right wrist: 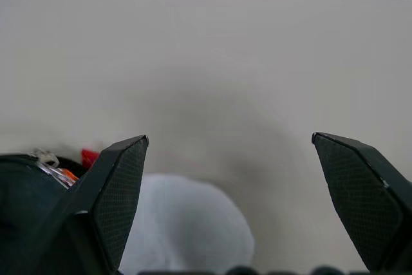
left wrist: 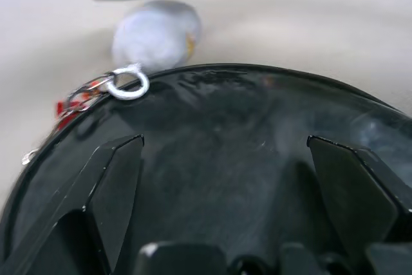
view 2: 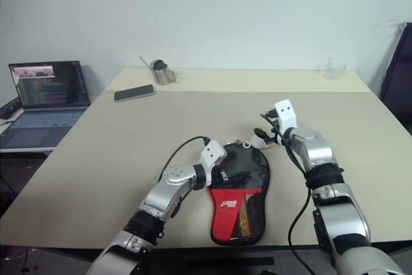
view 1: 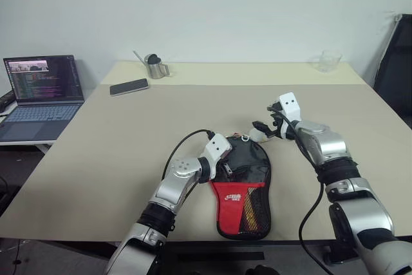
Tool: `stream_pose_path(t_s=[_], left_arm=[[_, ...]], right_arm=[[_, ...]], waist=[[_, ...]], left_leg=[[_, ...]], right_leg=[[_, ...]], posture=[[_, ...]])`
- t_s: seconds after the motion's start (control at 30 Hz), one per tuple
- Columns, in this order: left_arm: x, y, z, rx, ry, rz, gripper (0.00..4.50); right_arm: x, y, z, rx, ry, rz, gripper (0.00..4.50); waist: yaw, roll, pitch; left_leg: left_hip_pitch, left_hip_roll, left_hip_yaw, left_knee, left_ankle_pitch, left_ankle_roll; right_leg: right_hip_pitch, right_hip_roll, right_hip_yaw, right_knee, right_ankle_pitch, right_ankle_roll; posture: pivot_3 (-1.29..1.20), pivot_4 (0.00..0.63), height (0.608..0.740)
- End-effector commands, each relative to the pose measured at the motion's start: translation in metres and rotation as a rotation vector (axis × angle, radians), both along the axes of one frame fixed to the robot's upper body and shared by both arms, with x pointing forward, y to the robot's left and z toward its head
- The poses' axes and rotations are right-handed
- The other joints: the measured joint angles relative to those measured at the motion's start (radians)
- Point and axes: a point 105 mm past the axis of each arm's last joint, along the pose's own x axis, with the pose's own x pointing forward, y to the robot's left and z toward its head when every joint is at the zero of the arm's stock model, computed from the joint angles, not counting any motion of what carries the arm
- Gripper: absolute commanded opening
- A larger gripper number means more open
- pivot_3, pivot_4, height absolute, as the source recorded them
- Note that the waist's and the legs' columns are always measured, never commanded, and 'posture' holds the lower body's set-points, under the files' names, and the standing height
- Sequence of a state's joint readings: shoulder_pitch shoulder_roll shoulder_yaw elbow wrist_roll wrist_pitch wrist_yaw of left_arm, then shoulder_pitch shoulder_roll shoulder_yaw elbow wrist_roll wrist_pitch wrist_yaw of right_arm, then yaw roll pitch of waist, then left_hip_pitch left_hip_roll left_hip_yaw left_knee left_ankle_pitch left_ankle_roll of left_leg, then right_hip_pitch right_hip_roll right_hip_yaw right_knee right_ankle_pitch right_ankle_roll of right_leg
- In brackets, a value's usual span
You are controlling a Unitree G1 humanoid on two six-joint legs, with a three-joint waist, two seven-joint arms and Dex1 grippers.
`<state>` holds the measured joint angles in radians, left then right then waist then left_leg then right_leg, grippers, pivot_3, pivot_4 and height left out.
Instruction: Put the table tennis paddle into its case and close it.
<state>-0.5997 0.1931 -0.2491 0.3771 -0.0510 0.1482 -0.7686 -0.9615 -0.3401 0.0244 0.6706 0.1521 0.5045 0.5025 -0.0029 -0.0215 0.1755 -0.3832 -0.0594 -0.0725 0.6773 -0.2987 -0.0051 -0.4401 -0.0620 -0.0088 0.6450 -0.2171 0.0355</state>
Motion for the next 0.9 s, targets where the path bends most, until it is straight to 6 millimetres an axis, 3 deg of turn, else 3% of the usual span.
stream_pose_path(t_s=[0.03,0.13,0.47,0.7,0.8,0.9], left_arm=[[-0.006,0.000,-0.029,0.065,0.108,0.005,4.46],[-0.004,0.004,-0.040,0.114,0.139,0.031,4.46],[-0.004,0.006,-0.036,0.098,0.132,0.050,4.46],[-0.004,0.003,-0.034,0.086,0.127,0.047,4.46],[-0.004,0.001,-0.034,0.083,0.127,0.043,4.50],[-0.004,-0.001,-0.033,0.072,0.122,0.044,4.50]], right_arm=[[0.009,-0.001,0.011,0.032,0.008,-0.072,4.50],[0.011,-0.001,0.000,0.116,0.117,-0.127,4.50],[-0.002,0.017,-0.014,0.243,0.301,-0.070,4.50],[-0.015,0.017,-0.022,0.256,0.342,-0.052,4.50],[-0.016,0.013,-0.024,0.250,0.327,-0.077,3.87],[-0.014,0.012,-0.021,0.268,0.312,-0.091,2.83]], waist=[[0.000,0.001,-0.001],[-0.002,0.006,-0.004],[-0.005,0.012,-0.011],[-0.005,0.012,-0.012],[-0.005,0.013,-0.013],[-0.005,0.013,-0.013]], left_leg=[[0.001,0.000,0.000,0.000,0.000,0.000],[0.003,0.000,0.000,0.000,0.000,0.000],[0.003,0.000,0.000,0.000,0.000,0.001],[0.003,0.000,-0.001,0.000,0.000,0.001],[0.004,0.000,0.000,0.000,0.000,0.001],[0.004,0.000,0.000,0.001,-0.001,0.001]], right_leg=[[0.001,0.000,0.000,0.000,0.000,0.000],[0.003,0.000,0.000,0.001,0.000,0.000],[0.004,0.000,0.000,0.001,0.000,0.000],[0.004,0.000,0.000,0.001,0.000,0.000],[0.004,0.000,0.000,0.002,0.000,0.000],[0.004,0.000,0.000,0.002,0.000,0.000]], posture=[[0.00,0.150,0.740],[0.00,0.150,0.740],[0.00,0.150,0.740],[0.00,0.150,0.740],[0.00,0.150,0.740],[0.00,0.150,0.740]])
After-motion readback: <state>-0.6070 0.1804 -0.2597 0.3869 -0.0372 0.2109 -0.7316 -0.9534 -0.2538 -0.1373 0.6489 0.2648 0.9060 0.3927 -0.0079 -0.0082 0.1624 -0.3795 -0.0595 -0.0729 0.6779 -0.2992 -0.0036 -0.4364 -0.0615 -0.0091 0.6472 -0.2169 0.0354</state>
